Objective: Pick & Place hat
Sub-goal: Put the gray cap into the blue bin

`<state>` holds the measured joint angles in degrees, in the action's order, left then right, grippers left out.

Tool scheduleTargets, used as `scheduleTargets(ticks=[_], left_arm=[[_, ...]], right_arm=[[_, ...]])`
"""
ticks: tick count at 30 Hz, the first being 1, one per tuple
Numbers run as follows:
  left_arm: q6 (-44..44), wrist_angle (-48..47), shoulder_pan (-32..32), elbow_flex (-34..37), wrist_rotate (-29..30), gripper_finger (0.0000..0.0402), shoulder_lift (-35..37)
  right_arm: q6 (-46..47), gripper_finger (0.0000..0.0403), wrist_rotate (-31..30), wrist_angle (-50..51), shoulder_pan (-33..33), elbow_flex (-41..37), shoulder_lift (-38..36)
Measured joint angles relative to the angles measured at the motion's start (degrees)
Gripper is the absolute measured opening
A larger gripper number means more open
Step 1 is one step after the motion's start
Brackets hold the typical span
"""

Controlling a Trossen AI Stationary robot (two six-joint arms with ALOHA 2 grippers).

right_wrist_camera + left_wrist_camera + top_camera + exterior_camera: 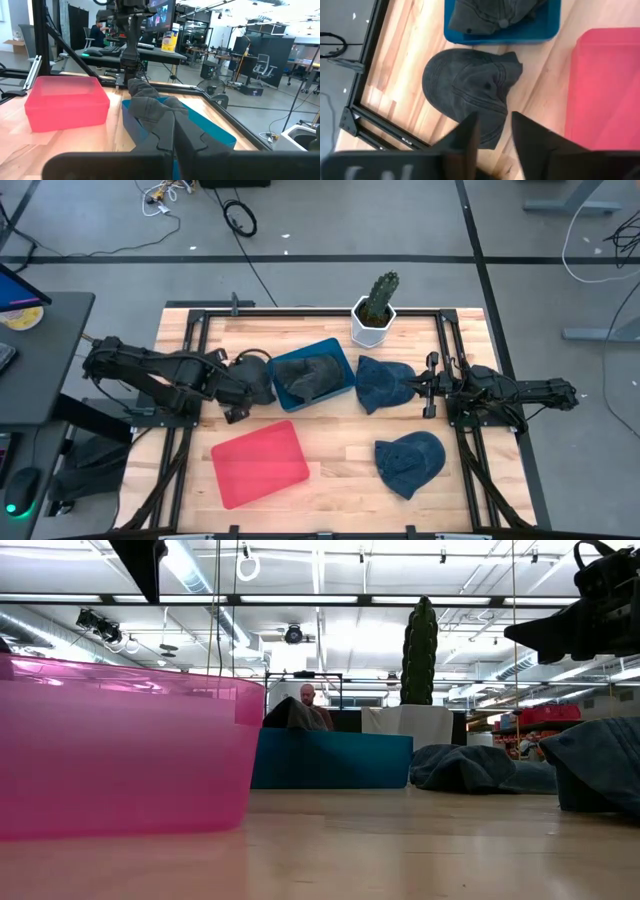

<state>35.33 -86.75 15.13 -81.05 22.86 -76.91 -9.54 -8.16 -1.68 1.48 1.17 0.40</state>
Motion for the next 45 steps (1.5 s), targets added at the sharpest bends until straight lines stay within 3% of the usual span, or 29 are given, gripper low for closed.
scheduleTargets(ticks=[5, 9, 14, 23, 39, 45], left_arm=[[-1.66, 0.69, -0.04, 0.06, 0.27, 0.0207, -2.83], [-1.78, 5.19, 0.28, 1.87, 1.88, 0.024, -5.35], [-4.47, 12.89, 0.52, 9.88, 0.24, 0.0236, -6.41], [-2.45, 12.64, -1.76, 19.89, -2.24, 0.0224, -2.41], [-11.96, 21.93, -14.09, 29.24, -1.1, 0.0227, 0.37], [-16.5, 32.95, -19.72, 33.78, -3.68, 0.0227, 0.49]], right_arm=[[0.0, 0.0008, 0.02, -0.01, 0.01, 0.0, 0.0], [0.0, 0.0008, 0.0, -0.01, -0.01, 0.0, 0.0], [0.0, 0.0008, 0.0, 0.01, 0.01, 0.0, 0.0], [0.0, 0.0008, 0.0, 0.01, 0.01, 0.0, 0.0], [0.0, 0.0008, 0.02, 0.01, -0.01, 0.0, 0.0], [0.0, 0.0008, 0.02, 0.01, -0.01, 0.0, 0.0]])
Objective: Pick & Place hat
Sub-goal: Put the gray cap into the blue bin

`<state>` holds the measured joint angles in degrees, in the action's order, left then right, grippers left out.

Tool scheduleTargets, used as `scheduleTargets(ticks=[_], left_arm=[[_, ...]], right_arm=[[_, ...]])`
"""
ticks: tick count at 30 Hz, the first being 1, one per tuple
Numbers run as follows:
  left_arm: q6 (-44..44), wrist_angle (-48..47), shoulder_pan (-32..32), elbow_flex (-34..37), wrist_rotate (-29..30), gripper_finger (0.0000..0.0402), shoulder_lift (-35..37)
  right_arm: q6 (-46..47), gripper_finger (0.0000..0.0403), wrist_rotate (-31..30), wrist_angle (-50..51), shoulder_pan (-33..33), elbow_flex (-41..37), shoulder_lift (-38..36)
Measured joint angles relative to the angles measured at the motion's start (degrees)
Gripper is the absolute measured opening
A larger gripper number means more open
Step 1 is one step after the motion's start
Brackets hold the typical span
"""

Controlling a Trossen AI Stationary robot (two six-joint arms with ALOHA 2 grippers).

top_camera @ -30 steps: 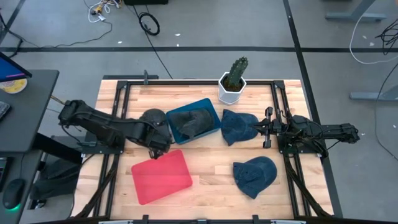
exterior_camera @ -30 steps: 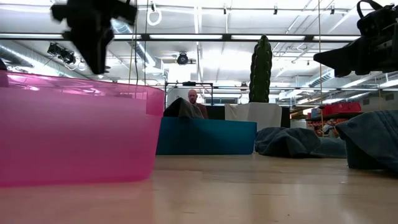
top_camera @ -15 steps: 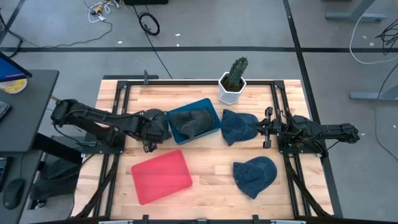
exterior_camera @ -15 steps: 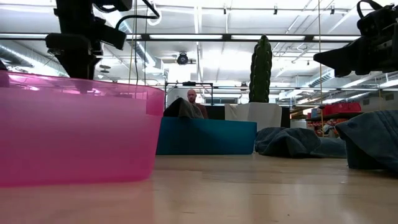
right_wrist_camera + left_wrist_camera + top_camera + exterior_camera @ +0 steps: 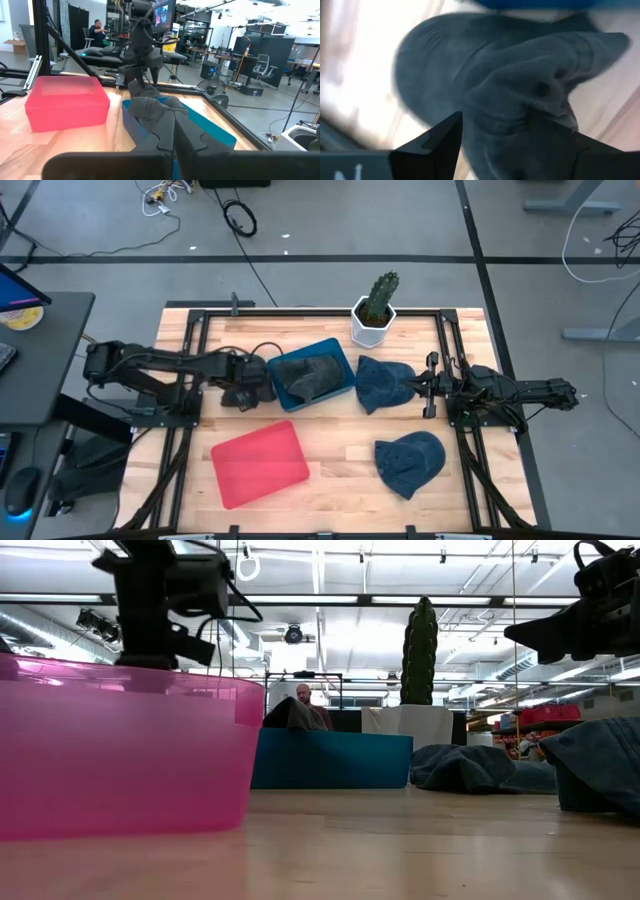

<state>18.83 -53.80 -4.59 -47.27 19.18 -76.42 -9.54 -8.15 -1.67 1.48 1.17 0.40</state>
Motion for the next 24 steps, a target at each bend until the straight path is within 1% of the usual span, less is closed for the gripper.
scheduleTargets(ticks=[2, 4, 6, 8, 12, 13, 15, 17, 20, 24], left_arm=[[-1.41, 3.47, -1.45, 1.18, -3.17, 0.0225, -0.02], [-1.49, 4.94, -2.42, 1.97, -4.22, 0.0217, -0.02], [-1.49, 4.93, -2.72, 2.33, -4.45, 0.0193, -0.02], [-1.47, 4.71, -2.44, 2.74, -4.63, 0.0151, -0.02], [0.02, 3.86, -2.19, 2.82, -5.38, 0.0031, -0.02], [0.94, 3.79, -2.22, 2.82, -5.83, 0.0019, -0.02], [1.54, 2.62, -2.07, 2.43, -6.87, 0.0012, -0.02], [1.52, -0.91, -0.98, 1.32, -6.71, 0.0009, -0.02], [1.5, -7.8, 1.18, -1.32, -4.71, 0.0009, -0.02], [1.98, -17.07, 3.89, -7.42, -1.91, 0.0009, -0.02]], right_arm=[[0.0, 0.0008, -0.01, 0.0, 0.0, 0.0, 0.0], [0.0, 0.0008, -0.01, 0.0, 0.0, 0.0, 0.0], [0.0, 0.0008, 0.0, -0.01, 0.0, 0.0, 0.0], [0.01, 0.0008, -0.02, -0.02, 0.0, 0.0, 0.0], [0.0, 0.0008, -0.01, 0.0, 0.0, 0.0, 0.0], [0.0, 0.0008, 0.01, 0.0, 0.02, 0.0, -0.02], [0.0, 0.0008, 0.01, 0.0, 0.0, 0.0, 0.0], [0.0, 0.0008, -0.01, -0.02, 0.0, 0.0, 0.0], [0.0, 0.0008, -0.02, -0.02, 0.01, 0.0, 0.0], [0.01, 0.0008, 0.01, -0.01, 0.0, 0.0, 0.0]])
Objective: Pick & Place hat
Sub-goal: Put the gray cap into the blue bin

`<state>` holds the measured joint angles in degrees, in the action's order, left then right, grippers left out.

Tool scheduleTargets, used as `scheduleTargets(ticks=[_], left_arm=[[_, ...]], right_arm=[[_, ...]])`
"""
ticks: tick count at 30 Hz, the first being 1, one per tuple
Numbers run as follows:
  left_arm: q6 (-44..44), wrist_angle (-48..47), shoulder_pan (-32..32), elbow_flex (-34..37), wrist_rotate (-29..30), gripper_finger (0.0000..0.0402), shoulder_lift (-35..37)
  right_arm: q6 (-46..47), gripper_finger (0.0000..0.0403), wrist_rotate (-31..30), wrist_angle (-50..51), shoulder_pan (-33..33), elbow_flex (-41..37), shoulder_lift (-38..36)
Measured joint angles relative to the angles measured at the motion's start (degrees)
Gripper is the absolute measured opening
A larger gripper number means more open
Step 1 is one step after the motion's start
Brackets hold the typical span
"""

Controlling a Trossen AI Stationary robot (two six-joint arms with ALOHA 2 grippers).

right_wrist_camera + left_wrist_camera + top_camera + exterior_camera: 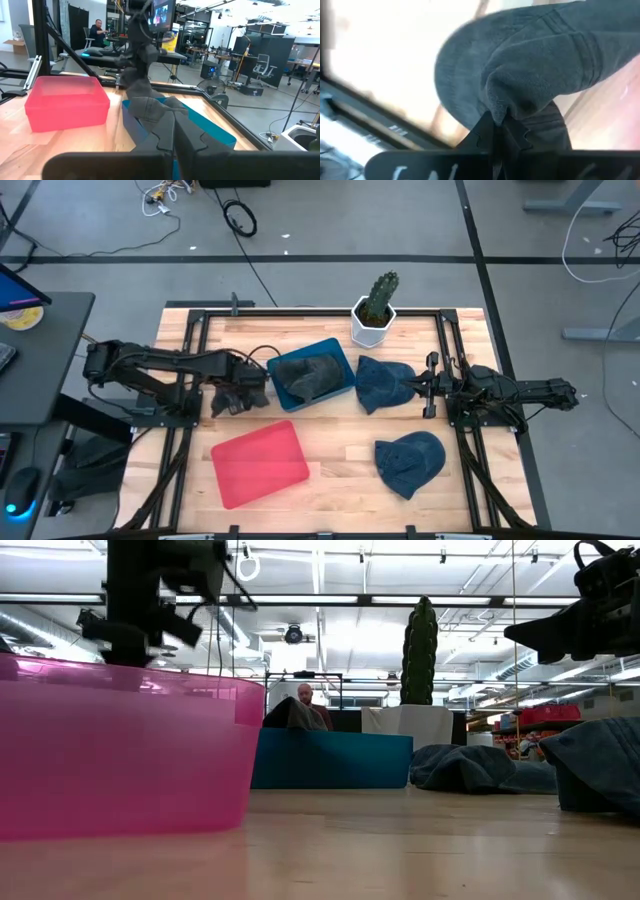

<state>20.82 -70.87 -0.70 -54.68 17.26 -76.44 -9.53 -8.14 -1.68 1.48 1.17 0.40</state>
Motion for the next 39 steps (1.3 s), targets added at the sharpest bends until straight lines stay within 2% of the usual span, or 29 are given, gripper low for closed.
scheduleTargets(ticks=[6, 12, 19, 24, 28, 34, 39], left_arm=[[-1.81, -10.57, 4.92, -12.06, 7.65, 0.0009, 0.0], [-18.05, -10.9, 9.31, -20.93, 11.8, 0.0009, 0.0], [-44.87, -0.58, 9.65, -22.59, 13.3, 0.001, -0.04], [-58.62, 8.99, 7.26, -22.59, 15.75, 0.0009, -0.04], [-69.62, 19.27, 5.12, -22.59, 14.39, 0.0009, -0.09], [-75.64, 30.61, 1.18, -22.68, 8.26, 0.0009, -3.03], [-81.19, 31.43, -1.23, -22.68, 7.95, 0.0009, -8.23]], right_arm=[[-0.01, 0.0008, -0.02, 0.01, 0.0, 0.0, 0.0], [-0.01, 0.0008, -0.02, 0.01, 0.0, 0.0, 0.0], [-0.01, 0.0008, -0.01, 0.0, 0.02, 0.0, 0.0], [-0.01, 0.0008, 0.0, -0.01, 0.02, 0.0, 0.0], [0.0, 0.0008, -0.01, 0.01, 0.0, 0.0, -0.01], [-0.01, 0.0008, 0.0, 0.01, 0.0, 0.0, 0.0], [0.01, 0.0008, -0.02, 0.0, 0.02, 0.0, 0.0]])
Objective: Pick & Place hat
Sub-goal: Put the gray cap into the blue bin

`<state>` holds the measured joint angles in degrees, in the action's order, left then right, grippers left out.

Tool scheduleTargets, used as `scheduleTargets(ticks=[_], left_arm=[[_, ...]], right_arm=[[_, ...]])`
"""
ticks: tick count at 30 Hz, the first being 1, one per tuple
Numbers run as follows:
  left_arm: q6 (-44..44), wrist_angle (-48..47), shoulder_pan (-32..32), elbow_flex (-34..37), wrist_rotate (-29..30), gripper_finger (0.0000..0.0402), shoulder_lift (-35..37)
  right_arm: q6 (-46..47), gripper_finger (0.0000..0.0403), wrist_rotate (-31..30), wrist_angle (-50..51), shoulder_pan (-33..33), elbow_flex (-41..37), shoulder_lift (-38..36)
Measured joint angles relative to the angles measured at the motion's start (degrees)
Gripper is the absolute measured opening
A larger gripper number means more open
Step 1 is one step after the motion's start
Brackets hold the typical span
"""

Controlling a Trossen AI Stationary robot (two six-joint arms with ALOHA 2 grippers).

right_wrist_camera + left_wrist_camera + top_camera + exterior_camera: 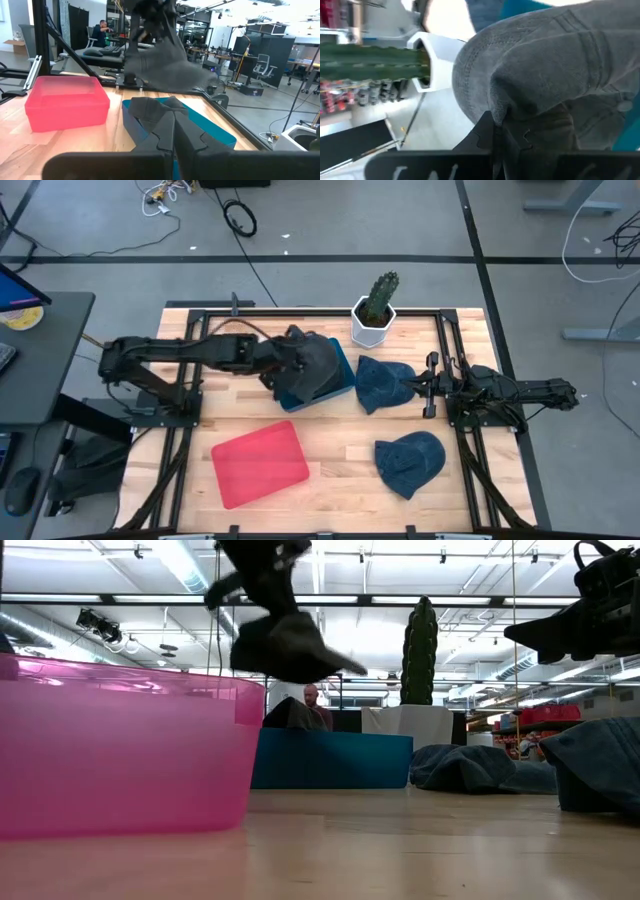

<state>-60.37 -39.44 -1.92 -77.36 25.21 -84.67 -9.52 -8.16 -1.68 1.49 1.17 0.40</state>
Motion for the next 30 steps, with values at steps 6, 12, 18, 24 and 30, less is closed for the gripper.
scheduleTargets(ticks=[6, 12, 18, 24, 30], left_arm=[[-2.28, 0.71, -2.22, 0.02, -0.67, 0.0009, -7.52], [-2.01, 3.36, -2.81, 0.02, -3.28, 0.0009, -13.56], [-1.82, 4.38, -3.08, 0.01, -3.28, 0.0009, -19.36], [-1.43, 3.86, -3.76, -0.11, -3.01, 0.0009, -22.83], [3.11, 3.43, -3.78, 0.0, -3.79, 0.0018, -23.23]], right_arm=[[-0.02, 0.0008, 0.01, 0.01, -0.01, 0.0, 0.0], [-0.01, 0.0008, 0.01, 0.0, -0.02, 0.0, 0.0], [-0.02, 0.0008, 0.02, -0.02, 0.0, 0.0, 0.0], [-0.02, 0.0008, 0.02, 0.01, -0.01, 0.0, 0.0], [-0.02, 0.0008, 0.01, 0.01, 0.01, 0.0, -0.02]])
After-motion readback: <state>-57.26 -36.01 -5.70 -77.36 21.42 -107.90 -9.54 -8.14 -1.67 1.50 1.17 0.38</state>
